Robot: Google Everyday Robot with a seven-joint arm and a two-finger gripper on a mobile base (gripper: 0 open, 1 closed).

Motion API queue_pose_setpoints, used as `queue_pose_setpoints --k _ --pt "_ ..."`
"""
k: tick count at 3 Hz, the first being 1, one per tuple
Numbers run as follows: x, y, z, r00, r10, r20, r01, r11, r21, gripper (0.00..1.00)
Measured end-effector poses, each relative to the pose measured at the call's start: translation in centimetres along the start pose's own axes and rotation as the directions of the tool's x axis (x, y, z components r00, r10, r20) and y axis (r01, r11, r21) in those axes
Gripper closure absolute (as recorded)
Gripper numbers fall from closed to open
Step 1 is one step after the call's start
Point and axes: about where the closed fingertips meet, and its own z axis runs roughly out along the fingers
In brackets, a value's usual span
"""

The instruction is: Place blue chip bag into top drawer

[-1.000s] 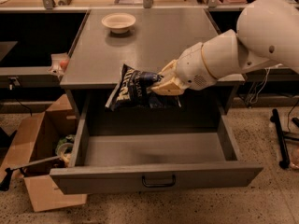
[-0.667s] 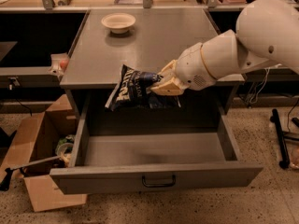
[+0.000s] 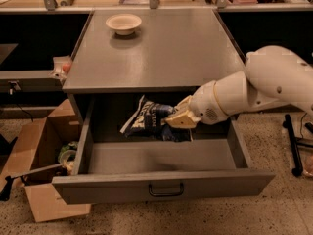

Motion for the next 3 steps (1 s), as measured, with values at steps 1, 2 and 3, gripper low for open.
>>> queue_pose_setpoints --k 1,2,3 --pt "6.0 0.3 2.3 0.987 0.159 -0.027 -0.159 0.9870 -0.021 1.00" --pt "10.1 -1.0 3.9 0.967 0.252 -0.036 -0.253 0.9675 -0.009 1.00" --pt "12.7 -3.0 5.0 0.955 0.295 -0.036 -0.295 0.9555 0.018 1.00"
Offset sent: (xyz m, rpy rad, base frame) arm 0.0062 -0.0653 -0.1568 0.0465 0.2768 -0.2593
